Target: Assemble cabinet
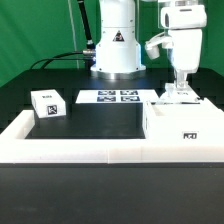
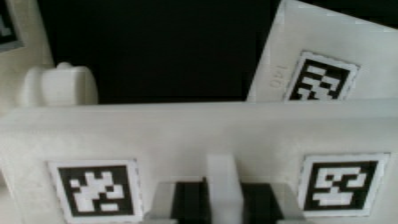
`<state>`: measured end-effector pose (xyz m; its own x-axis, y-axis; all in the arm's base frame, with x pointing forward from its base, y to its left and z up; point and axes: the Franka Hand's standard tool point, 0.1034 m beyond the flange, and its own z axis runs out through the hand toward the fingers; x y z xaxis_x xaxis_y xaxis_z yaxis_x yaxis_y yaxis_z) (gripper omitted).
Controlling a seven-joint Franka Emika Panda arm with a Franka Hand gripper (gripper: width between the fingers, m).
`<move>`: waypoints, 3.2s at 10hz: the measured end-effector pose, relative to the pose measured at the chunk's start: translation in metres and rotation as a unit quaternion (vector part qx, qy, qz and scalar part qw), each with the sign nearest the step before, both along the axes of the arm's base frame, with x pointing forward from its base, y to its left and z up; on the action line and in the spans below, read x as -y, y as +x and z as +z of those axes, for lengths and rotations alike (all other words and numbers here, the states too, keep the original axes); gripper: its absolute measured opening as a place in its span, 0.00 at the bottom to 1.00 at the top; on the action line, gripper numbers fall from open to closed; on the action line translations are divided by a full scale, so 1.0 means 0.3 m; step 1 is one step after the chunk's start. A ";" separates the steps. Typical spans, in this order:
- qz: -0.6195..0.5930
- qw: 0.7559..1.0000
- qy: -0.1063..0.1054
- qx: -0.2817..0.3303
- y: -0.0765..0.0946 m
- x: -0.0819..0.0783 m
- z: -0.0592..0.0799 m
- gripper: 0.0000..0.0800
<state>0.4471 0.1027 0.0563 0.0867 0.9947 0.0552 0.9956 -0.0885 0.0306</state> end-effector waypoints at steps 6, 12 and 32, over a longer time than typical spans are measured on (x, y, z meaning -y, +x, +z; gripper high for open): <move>-0.001 1.000 0.001 -0.001 0.002 -0.003 -0.003 0.09; 0.000 1.000 -0.002 0.000 0.032 -0.007 0.012 0.09; 0.029 0.999 0.006 0.011 0.267 -0.008 0.010 0.09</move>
Offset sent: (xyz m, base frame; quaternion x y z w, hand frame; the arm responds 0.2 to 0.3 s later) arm 0.0066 0.0031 0.0034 -0.0035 -0.0010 -0.0015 1.0000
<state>0.5271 0.1051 0.0594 0.0271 0.9973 0.0684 0.9982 -0.0306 0.0511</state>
